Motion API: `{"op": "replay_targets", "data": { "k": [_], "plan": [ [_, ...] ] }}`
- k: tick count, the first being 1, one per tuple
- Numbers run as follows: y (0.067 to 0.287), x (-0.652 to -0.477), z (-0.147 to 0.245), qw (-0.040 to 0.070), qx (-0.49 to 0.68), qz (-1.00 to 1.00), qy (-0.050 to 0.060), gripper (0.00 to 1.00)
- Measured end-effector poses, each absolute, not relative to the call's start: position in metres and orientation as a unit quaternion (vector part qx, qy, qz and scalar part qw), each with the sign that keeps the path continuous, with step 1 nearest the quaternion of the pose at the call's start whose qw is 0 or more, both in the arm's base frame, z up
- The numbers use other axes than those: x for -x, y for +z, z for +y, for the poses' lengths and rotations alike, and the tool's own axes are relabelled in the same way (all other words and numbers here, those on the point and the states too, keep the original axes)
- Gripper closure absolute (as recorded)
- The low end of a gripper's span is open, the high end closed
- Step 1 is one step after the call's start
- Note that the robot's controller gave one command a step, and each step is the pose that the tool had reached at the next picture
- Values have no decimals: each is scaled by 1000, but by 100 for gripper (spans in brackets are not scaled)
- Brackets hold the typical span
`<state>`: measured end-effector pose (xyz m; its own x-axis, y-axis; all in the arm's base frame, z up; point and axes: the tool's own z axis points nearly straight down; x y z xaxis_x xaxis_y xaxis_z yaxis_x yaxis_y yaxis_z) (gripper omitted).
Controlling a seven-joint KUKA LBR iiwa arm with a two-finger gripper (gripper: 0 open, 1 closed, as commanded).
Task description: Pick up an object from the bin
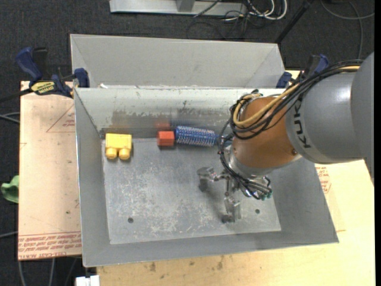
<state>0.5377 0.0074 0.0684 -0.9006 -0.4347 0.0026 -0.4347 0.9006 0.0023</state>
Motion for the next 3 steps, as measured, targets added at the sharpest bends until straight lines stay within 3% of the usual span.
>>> {"op": "replay_targets", "data": {
  "k": [1, 2, 3],
  "plan": [
    [69, -539, -7, 0, -188, -982, -1, 0],
    [73, -565, -54, -2, -92, -996, 1, 0],
    [120, -624, -43, -6, -45, -999, 0, 0]
  ]
}}
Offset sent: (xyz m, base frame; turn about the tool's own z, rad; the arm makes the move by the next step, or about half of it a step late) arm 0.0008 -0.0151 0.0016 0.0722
